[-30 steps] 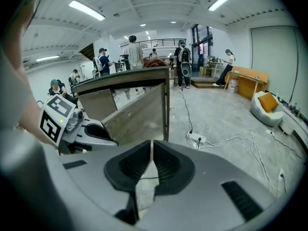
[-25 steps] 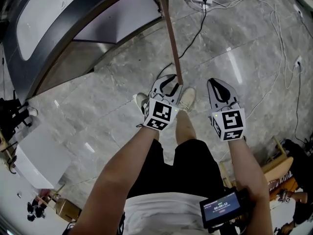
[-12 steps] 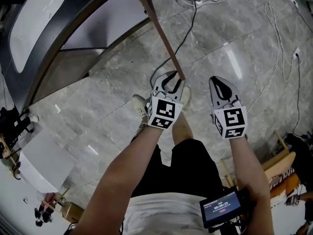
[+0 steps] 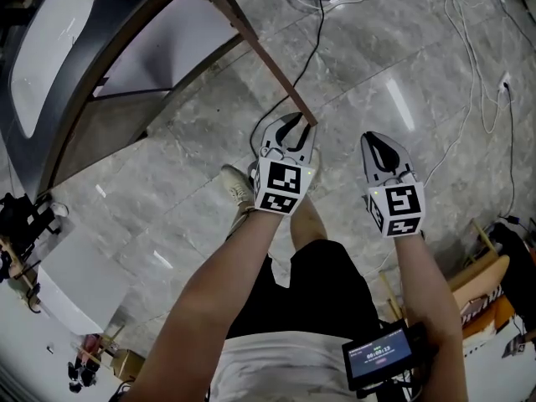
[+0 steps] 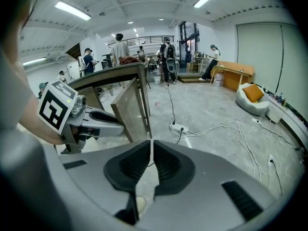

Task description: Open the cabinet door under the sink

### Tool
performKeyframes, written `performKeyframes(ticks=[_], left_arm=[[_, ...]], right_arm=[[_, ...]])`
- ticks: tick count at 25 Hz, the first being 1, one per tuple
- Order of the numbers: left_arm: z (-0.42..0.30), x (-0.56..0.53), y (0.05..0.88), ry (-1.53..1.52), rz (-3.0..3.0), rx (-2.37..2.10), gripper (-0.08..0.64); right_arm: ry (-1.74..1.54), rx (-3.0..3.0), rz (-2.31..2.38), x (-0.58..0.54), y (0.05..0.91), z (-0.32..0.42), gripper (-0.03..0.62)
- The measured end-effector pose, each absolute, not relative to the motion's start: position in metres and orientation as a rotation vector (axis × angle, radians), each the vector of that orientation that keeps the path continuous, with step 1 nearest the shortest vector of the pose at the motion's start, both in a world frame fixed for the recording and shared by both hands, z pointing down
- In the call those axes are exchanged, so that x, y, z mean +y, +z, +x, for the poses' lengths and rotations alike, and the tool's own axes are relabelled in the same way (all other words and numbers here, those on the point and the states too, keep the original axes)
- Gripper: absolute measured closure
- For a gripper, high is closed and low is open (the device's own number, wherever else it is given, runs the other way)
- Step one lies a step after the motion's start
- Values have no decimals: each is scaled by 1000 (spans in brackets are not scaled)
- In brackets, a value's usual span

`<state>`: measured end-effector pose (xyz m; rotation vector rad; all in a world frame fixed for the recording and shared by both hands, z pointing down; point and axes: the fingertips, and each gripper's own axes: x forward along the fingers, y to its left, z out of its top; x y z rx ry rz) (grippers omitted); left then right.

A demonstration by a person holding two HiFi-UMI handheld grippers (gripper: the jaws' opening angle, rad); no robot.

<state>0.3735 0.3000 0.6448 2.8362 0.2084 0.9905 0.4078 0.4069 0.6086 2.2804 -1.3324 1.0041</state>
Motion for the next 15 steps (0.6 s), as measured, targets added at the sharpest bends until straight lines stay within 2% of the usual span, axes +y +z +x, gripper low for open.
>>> performKeyframes(ticks=[15], left_arm=[[403, 312, 643, 996, 2837, 204, 468]], right_arm=[[1032, -1294, 2348, 437, 612, 424, 563]])
